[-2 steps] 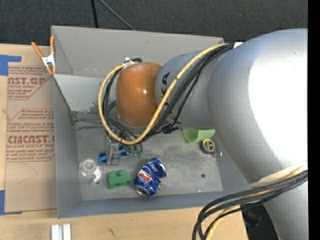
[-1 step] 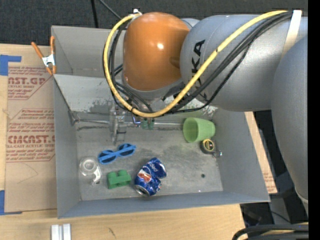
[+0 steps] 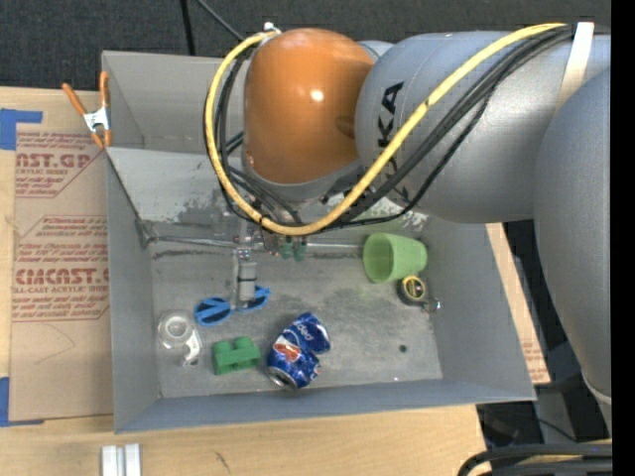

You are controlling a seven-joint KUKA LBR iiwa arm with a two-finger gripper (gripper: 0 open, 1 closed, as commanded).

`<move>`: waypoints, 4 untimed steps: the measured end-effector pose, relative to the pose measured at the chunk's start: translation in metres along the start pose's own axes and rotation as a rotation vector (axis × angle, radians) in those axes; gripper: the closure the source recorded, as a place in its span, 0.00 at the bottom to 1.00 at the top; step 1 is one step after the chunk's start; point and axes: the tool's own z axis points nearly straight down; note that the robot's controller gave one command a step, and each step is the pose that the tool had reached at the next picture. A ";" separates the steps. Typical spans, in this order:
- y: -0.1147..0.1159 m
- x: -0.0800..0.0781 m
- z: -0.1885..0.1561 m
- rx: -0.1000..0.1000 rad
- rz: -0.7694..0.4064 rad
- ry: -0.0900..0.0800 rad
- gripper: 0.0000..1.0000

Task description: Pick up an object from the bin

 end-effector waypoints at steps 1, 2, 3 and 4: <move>-0.045 0.036 0.168 0.001 -0.255 0.011 0.00; -0.042 0.064 0.175 0.000 -0.282 0.002 0.00; -0.042 0.063 0.174 -0.001 -0.281 0.002 1.00; -0.046 0.031 0.045 0.000 -0.331 -0.008 1.00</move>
Offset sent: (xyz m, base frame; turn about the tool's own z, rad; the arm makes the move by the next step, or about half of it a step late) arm -0.0297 -0.0466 -0.1644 -0.2549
